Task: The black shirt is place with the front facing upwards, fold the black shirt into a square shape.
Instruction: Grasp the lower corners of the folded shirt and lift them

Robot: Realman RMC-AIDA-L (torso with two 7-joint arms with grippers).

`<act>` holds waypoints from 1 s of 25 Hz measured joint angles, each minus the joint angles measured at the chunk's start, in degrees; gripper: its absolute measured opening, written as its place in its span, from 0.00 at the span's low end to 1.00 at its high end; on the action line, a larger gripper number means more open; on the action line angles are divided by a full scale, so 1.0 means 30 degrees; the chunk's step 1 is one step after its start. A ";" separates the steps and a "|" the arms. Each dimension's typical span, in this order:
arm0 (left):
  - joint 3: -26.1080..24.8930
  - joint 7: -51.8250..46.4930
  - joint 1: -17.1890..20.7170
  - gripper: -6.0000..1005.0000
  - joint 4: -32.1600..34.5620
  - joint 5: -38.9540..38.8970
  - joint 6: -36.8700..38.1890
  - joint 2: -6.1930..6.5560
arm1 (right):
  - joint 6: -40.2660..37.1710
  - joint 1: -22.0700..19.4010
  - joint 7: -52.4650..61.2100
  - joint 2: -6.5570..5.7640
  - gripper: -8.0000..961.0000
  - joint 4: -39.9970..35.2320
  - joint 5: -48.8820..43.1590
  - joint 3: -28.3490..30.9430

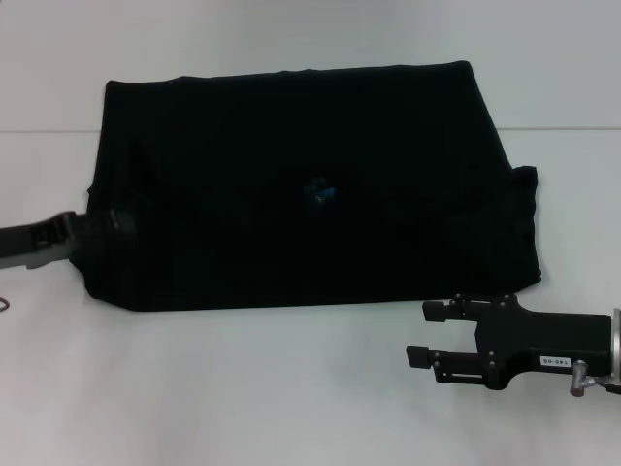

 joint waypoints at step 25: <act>0.1443 -0.0214 0.0087 0.73 0.0131 0.1448 -0.0727 -0.0345 | -0.0400 -0.0085 0.0183 0.0028 0.77 0.0047 0.0020 -0.0006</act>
